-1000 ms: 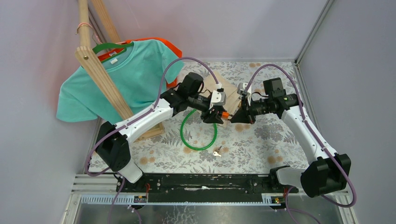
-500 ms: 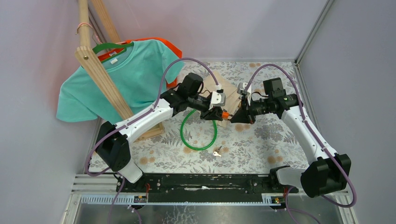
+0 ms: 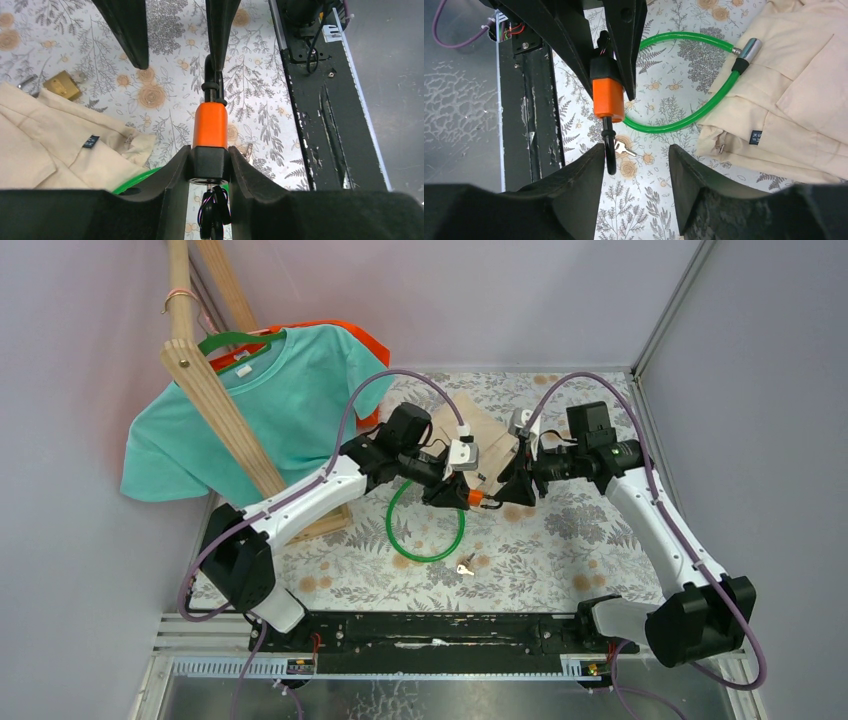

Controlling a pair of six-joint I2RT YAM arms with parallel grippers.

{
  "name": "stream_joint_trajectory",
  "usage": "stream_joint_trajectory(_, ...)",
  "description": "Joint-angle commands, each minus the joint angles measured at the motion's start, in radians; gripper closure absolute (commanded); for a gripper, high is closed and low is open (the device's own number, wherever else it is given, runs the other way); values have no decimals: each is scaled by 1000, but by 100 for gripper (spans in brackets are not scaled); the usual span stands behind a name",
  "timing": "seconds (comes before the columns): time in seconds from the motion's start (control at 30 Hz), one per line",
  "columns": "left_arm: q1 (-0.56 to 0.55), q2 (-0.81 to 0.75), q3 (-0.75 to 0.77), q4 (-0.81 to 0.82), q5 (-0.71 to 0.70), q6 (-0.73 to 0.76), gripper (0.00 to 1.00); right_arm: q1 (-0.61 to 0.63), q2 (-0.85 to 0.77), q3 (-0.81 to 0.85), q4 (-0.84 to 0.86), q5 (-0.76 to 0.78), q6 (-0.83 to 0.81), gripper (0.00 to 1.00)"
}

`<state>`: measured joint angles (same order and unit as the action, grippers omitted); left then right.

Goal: Lock with the key
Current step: Pick up the lock from the center of the board, then lock the lock.

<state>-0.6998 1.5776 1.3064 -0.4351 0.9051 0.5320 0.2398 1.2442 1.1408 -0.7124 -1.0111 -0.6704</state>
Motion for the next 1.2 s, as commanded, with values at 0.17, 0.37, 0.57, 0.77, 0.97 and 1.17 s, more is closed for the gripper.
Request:
stream_joint_trajectory(0.17, 2, -49, -12, 25, 37, -66, 100, 13, -40, 14, -38, -11, -56, 41)
stream_joint_trajectory(0.37, 6, -50, -24, 69, 45, -123, 100, 21, -63, -37, -43, -8, -69, 40)
stream_joint_trajectory(0.57, 7, -46, -26, 101, 62, -173, 100, 34, -65, -87, -13, 11, -61, 58)
stream_joint_trajectory(0.77, 8, -40, -29, 108, 60, -182, 100, 50, -52, -89, -5, 9, -58, 73)
stream_joint_trajectory(0.97, 6, -36, -30, 126, 60, -203, 100, 60, -46, -89, 3, 4, -52, 89)
stream_joint_trajectory(1.17, 7, -33, -67, 196, 52, -260, 100, 66, -45, -106, 43, -12, -19, 100)
